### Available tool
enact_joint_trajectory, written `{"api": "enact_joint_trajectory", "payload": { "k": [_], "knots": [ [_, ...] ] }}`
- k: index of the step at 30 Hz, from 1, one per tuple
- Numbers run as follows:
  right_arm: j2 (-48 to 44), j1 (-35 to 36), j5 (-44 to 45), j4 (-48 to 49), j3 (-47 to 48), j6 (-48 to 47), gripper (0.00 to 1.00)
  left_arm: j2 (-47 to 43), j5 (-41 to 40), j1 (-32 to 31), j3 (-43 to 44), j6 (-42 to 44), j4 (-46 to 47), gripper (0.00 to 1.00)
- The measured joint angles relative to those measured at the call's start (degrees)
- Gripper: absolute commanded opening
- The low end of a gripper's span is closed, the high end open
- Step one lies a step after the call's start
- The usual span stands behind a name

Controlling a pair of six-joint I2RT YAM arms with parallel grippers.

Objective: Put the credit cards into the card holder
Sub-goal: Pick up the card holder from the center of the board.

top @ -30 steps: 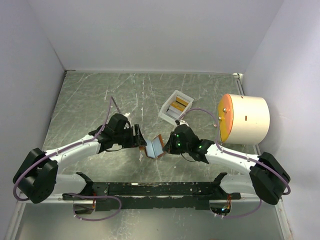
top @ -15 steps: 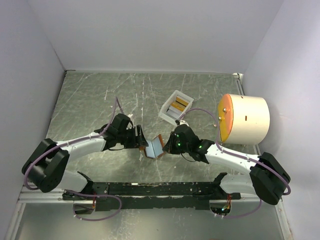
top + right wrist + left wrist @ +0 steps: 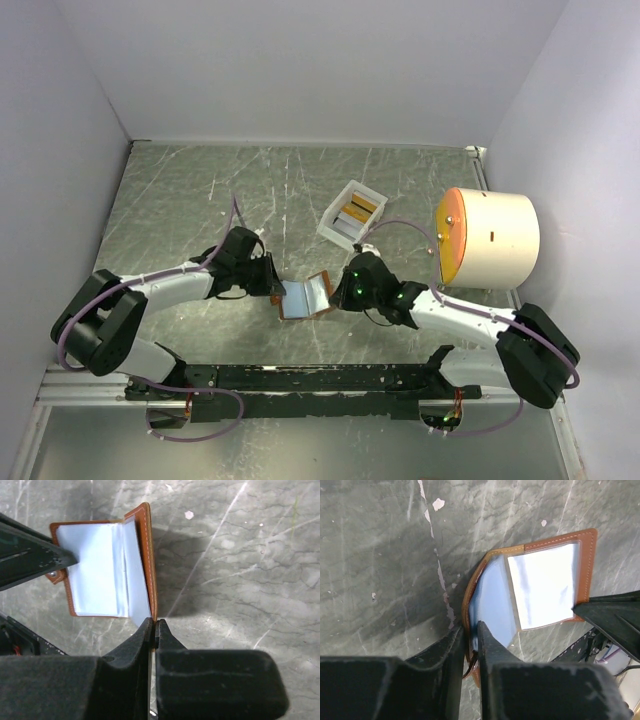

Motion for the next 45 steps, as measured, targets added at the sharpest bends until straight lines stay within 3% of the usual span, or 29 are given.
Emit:
{"api": "enact_joint_trajectory", "payload": {
  "k": [4, 7, 11, 22, 26, 34, 45],
  "knots": [
    [1.2, 0.0, 1.0, -0.4, -0.2, 0.4, 0.17, -0.3, 1.4, 0.4, -0.2, 0.2, 0.8, 0.13],
    [2.0, 0.0, 1.3, -1.5, 0.0, 0.5, 0.28, -0.5, 2.4, 0.5, -0.3, 0.6, 1.0, 0.14],
    [3.0, 0.0, 2.1, -5.0, 2.3, -1.0, 0.35, -0.8, 3.3, 0.6, -0.2, 1.7, 0.8, 0.14],
    [3.5, -0.2, 7.9, -14.0, 16.0, -11.1, 0.39, -2.2, 5.4, 0.7, 2.6, 4.8, -3.8, 0.12],
    [6.4, -3.9, 10.6, -14.1, 20.6, -17.1, 0.40, -3.5, 5.4, 0.8, 4.0, 6.0, -6.6, 0.12],
    [19.2, -11.3, 16.0, -12.1, 33.3, -31.2, 0.43, -6.0, 4.1, 0.8, 9.0, 8.2, -16.7, 0.12],
    [39.7, -12.5, 26.4, -10.8, 50.0, -53.4, 0.45, -9.9, 3.5, 0.8, 11.0, 12.0, -22.0, 0.11]
  ]
}}
